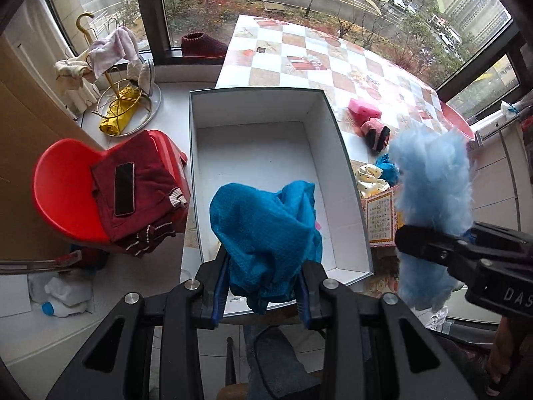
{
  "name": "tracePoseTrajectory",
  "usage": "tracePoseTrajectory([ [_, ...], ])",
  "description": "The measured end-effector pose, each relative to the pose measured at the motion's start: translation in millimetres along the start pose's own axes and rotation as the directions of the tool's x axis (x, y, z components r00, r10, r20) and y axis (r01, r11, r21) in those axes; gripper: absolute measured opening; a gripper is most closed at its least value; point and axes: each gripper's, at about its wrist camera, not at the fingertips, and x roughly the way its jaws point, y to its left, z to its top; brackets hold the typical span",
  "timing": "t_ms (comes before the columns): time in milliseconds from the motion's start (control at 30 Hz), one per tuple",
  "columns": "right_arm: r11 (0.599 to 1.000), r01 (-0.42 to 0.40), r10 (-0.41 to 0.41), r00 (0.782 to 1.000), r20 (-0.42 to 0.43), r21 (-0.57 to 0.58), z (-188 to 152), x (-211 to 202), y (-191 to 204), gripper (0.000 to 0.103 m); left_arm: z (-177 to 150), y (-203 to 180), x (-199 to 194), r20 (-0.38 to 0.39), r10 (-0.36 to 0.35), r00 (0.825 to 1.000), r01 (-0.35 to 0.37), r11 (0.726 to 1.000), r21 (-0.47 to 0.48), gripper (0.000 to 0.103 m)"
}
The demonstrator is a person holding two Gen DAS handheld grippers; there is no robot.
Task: Organize soft objects
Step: 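Hold the blue cloth and duster above the white box with both tools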
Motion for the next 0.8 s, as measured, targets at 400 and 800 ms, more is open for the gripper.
tracePoseTrajectory([
  [400,0.999,0.015,-0.015,1.0,-0.002,0.043,-5.5,-4.3,-10.9,0.033,3.9,-12.1,4.1,-0.007,-0.017,1.0,0.017,0.999,0.052,0.035],
  [800,0.999,0.013,-0.012,1.0,-0.015,0.051,-6.1,-0.2,-10.2,0.033,3.9,-8.6,4.5,-0.009,-0.016,1.0,0.016,0.999,0.048,0.035],
])
